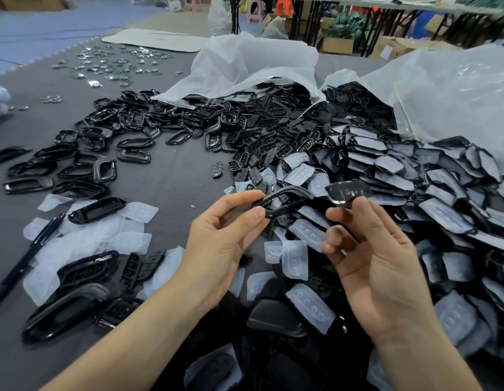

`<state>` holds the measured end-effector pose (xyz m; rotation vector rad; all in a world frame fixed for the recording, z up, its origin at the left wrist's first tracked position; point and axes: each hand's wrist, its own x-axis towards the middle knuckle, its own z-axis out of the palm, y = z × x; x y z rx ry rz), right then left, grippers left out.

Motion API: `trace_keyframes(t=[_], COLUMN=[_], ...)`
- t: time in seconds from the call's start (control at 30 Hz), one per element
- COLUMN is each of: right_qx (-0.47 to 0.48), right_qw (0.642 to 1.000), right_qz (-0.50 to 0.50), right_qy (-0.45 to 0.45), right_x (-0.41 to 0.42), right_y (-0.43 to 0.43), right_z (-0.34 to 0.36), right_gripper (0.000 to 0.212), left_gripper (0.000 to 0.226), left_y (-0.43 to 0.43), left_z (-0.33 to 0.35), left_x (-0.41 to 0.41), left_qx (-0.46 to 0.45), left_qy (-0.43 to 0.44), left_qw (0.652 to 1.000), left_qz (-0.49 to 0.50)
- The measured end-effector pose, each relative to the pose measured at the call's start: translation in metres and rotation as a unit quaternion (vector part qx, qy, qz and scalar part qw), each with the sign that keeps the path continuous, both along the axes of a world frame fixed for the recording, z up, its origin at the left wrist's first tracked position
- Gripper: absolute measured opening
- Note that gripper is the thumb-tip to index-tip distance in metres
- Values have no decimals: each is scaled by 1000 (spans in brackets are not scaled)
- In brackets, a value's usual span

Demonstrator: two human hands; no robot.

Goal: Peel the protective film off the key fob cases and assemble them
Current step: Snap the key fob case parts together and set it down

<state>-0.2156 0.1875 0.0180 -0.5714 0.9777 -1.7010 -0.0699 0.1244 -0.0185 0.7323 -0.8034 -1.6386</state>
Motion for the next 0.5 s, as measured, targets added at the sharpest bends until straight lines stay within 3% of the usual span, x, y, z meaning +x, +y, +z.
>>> trace_keyframes(t=[0.5], right_qx=[17], right_qw=[997], right_qz=[-80], right_qy=[-10], right_x=[-3], right_y=[-1], right_z=[-4], right_gripper=[15], left_gripper=[20], left_y=[4], left_z=[0], left_x=[-4], left_qx=[12], left_qy=[-27], left_qw=[999], left_qz=[-14])
